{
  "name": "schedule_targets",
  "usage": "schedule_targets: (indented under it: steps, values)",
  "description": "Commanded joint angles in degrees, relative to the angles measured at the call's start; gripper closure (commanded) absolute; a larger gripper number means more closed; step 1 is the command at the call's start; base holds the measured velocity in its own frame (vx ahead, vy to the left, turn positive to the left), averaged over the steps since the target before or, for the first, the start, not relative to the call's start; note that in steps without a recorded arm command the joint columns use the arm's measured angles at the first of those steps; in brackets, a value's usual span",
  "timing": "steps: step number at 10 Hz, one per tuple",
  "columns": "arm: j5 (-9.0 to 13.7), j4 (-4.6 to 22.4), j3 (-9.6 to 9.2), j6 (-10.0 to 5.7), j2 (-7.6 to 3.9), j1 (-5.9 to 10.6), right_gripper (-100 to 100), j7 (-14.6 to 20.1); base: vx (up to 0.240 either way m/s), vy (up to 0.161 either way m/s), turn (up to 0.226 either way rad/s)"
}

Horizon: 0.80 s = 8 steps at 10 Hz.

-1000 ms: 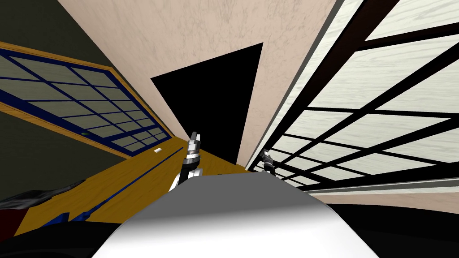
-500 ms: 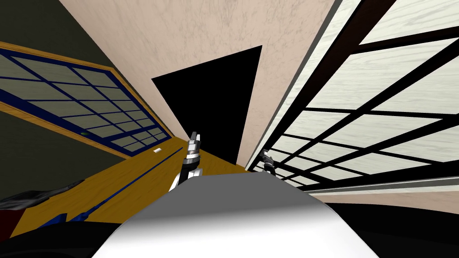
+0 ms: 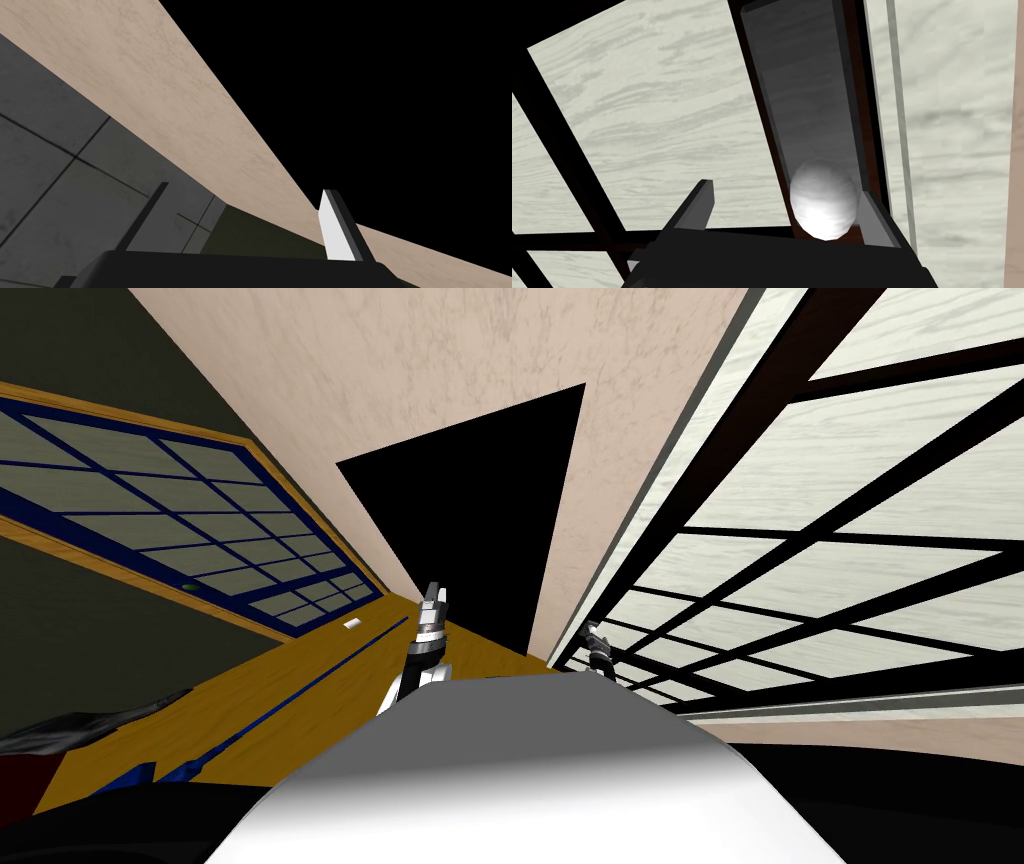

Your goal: Pull the door open

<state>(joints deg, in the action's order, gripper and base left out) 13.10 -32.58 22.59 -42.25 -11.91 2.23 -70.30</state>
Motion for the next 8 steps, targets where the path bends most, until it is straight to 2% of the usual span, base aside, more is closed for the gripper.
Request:
schedule_targets:
  steps: [1,2,6,7,8]
  values:
    - [0.2,2.1,0.42,0.48,-0.27,-0.64,100,0.0,0.006,-0.004,-0.012]
    - [0.1,3.9,-0.33,-1.94,-0.87,1.52,100,2.4,-0.006,0.016,0.054]
    - [0.6,3.7,-0.92,-2.11,-0.96,1.48,100,7.4,-0.015,0.004,0.030]
    - [0.6,2.9,-0.92,-2.11,-0.96,1.48,100,7.4,-0.016,-0.008,-0.012]
    - [0.6,3.5,-0.92,-2.11,-0.96,1.48,100,7.4,-0.005,-0.007,0.011]
